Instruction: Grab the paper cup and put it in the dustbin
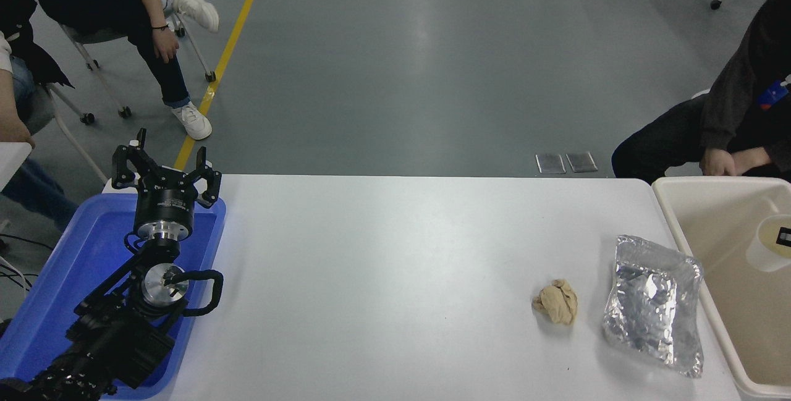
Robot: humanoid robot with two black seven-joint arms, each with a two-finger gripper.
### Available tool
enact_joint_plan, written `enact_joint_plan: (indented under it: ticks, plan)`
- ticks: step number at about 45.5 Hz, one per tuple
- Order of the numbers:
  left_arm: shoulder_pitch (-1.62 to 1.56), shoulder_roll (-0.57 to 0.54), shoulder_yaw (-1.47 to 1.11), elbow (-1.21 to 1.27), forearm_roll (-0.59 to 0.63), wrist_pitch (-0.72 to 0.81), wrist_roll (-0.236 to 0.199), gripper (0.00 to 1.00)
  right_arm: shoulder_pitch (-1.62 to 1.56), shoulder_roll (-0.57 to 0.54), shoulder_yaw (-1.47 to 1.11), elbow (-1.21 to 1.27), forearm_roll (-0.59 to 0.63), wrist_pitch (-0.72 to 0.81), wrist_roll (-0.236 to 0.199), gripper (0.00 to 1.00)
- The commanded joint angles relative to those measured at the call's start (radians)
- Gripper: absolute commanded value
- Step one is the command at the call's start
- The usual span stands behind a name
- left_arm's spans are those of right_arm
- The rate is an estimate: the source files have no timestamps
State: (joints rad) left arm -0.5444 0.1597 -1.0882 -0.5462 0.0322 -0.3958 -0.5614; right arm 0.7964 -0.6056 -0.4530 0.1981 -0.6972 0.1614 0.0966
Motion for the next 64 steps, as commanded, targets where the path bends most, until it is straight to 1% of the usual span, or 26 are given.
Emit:
enact_joint_plan:
  ticks: [1,13,17,20,23,27,33,37,42,48,51,54,58,64]
  plan:
    - [0.000,0.001,0.001,0.000,0.000,0.000,0.000,0.99,-0.063,0.041,0.033,-0.034,0.054,-0.034,0.000,1.00]
    - [-0.002,0.000,-0.001,0.000,0.000,0.000,0.000,0.99,-0.036,0.038,0.033,-0.017,0.057,-0.026,0.003,1.00]
    - [-0.002,0.000,0.001,0.000,0.000,0.000,0.000,0.99,0.013,0.033,0.025,0.041,0.059,-0.019,0.003,1.00]
    - [-0.002,0.000,0.001,0.000,0.000,0.000,0.000,0.99,0.081,-0.002,0.016,0.147,0.054,-0.016,0.000,1.00]
    - [-0.002,0.000,0.001,0.000,0.000,0.000,0.000,0.99,0.164,-0.083,-0.016,0.285,0.047,-0.014,-0.005,1.00]
    - [-0.002,0.000,0.001,0.000,0.000,0.000,0.000,0.99,0.302,-0.152,-0.110,0.487,0.045,-0.010,-0.006,1.00]
    - [-0.002,0.000,0.001,-0.001,0.002,0.000,0.000,0.99,0.545,-0.195,-0.306,0.748,0.045,0.000,-0.005,1.00]
    - [-0.002,0.000,0.001,-0.001,0.002,0.000,0.002,0.99,0.728,-0.192,-0.450,0.889,0.045,0.027,-0.001,1.00]
    - [-0.002,0.000,0.001,0.000,0.002,0.000,0.002,0.99,0.957,-0.152,-0.591,1.044,0.061,0.105,-0.001,1.00]
    - [-0.002,0.000,0.001,-0.001,0.002,0.000,0.002,0.99,1.176,-0.089,-0.691,1.168,0.068,0.260,-0.001,1.00]
    - [-0.002,0.000,0.001,-0.001,0.002,0.000,0.002,0.99,1.263,-0.047,-0.728,1.218,0.100,0.338,-0.001,1.00]
    - [0.000,0.000,0.001,-0.001,0.000,0.000,0.002,0.99,1.340,0.007,-0.757,1.250,0.166,0.433,0.000,1.00]
    - [0.000,0.000,0.001,0.000,0.000,0.000,0.000,0.99,1.438,0.105,-0.789,1.274,0.263,0.616,0.000,1.00]
    - [0.000,0.000,0.001,-0.001,0.000,0.000,0.000,0.99,1.561,0.216,-0.791,1.313,0.454,0.624,0.000,1.00]
